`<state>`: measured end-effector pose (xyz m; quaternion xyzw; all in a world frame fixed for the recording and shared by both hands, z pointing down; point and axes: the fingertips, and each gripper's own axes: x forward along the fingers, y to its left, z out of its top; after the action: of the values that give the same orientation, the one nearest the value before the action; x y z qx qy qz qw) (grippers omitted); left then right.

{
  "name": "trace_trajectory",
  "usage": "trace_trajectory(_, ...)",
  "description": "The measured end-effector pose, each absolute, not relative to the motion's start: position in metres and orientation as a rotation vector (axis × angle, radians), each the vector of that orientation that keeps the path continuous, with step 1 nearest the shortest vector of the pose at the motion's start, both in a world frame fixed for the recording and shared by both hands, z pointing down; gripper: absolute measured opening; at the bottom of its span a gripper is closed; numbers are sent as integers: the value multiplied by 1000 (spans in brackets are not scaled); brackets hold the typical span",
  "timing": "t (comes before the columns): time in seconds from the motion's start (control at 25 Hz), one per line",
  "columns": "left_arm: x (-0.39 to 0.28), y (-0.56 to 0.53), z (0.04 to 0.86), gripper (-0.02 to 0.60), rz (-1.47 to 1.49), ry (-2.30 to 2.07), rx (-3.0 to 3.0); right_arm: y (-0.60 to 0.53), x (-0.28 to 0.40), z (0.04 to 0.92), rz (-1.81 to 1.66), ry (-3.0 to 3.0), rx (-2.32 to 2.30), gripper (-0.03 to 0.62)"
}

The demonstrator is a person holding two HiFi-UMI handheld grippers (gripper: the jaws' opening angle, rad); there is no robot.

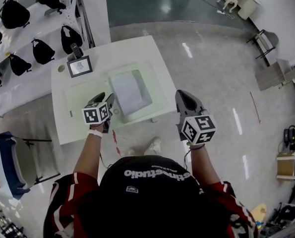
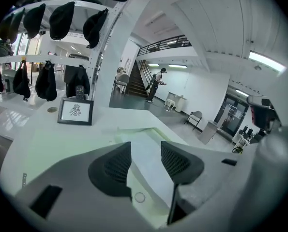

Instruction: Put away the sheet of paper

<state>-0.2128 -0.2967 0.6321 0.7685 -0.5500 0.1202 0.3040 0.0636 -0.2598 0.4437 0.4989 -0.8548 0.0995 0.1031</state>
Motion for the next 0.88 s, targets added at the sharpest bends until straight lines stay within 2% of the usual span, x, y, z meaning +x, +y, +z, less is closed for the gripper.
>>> trace_trajectory(0.88, -248, -233, 525, 192, 122, -1655, 2214, -233, 42, 411, 180, -2575, 1431, 3)
